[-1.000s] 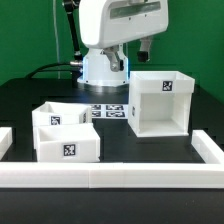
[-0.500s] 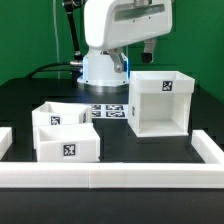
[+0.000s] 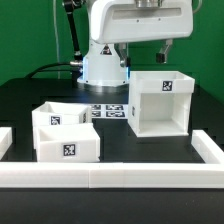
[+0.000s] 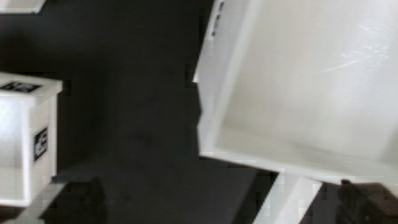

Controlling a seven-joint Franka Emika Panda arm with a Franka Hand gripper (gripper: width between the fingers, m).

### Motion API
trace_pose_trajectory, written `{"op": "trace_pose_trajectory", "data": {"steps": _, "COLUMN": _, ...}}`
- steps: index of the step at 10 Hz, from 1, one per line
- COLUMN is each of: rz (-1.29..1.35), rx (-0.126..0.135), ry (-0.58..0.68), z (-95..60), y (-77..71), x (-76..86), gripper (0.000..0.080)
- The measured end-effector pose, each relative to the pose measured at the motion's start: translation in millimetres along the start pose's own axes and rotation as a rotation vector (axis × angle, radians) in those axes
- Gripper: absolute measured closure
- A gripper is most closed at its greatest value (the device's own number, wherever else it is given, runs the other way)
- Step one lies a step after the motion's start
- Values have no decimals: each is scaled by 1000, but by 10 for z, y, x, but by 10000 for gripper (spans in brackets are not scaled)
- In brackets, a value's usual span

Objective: Assemble drawer

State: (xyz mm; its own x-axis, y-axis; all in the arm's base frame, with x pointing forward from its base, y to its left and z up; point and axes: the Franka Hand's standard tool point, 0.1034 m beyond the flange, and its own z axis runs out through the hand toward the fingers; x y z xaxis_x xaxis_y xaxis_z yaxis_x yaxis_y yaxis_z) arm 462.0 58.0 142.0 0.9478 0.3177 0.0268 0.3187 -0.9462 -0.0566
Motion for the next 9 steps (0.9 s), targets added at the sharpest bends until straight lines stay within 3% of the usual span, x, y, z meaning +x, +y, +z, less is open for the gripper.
{"op": "trace_pose_trajectory", "data": {"steps": 1, "rz": 8, "rx": 7, "ry": 17, "z": 43, "y": -63, "x": 11, "gripper": 150}}
{"op": "trace_pose_trajectory", "data": {"steps": 5, "rz": 33, "rx": 6, "ry": 17, "z": 47, "y": -68, "x": -1, "gripper": 150}}
{"op": "trace_pose_trajectory", "data": {"steps": 7, "rz": 164, "rx": 4, "ry": 8, "z": 107, "y": -356, "x": -105, "gripper": 150}}
{"op": "trace_pose_trajectory", "data": {"steps": 9, "rz": 243, "rx": 4, "ry": 1, "z": 154, "y": -517, "x": -141, "gripper": 150}}
